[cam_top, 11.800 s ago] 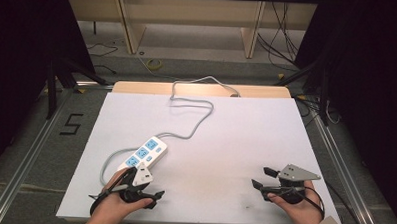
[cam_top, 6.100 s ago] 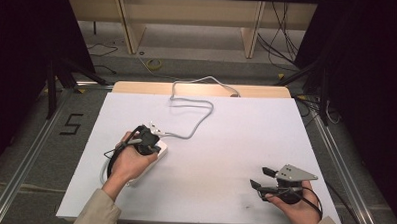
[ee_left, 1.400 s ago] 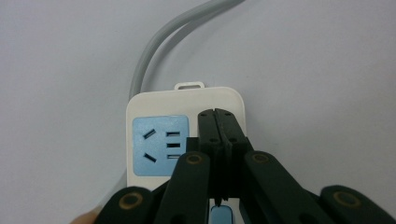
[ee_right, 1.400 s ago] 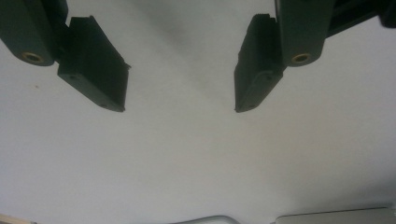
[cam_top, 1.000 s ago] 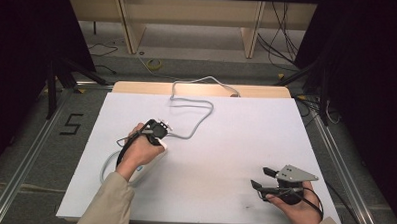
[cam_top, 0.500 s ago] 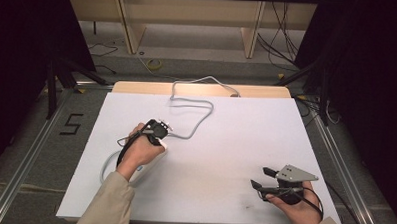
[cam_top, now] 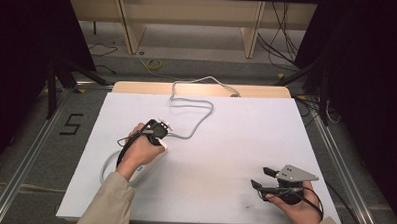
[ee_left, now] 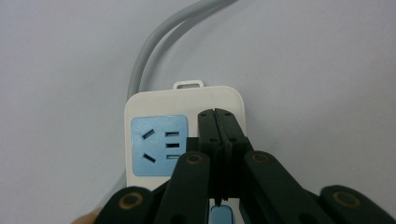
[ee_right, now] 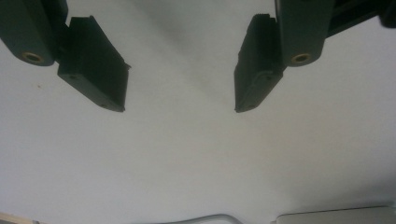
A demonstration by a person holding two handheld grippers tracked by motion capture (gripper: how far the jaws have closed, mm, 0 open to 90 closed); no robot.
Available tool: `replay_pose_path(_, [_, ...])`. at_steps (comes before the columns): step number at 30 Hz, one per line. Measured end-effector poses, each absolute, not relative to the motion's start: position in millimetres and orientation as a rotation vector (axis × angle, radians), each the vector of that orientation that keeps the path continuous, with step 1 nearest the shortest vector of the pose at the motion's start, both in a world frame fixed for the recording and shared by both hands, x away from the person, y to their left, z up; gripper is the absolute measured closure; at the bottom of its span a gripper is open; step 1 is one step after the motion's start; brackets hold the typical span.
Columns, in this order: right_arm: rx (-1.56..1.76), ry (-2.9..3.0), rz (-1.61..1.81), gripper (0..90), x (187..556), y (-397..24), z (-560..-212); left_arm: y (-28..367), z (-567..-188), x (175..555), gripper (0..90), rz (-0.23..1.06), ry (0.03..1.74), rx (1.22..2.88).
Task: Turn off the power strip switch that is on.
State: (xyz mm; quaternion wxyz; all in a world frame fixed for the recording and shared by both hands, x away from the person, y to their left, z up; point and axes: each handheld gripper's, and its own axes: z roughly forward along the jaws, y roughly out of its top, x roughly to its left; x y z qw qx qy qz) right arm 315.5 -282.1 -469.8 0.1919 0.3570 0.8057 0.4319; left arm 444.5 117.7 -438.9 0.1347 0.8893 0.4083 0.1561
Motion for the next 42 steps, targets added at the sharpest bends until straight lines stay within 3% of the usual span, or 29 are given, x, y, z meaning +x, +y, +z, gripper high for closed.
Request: replay_pose_path(42, [0.999,2.258,1.214,36.1,315.6,-283.2,-469.3,117.4,-439.6,441.4,90.0,0.481,1.180,2.564])
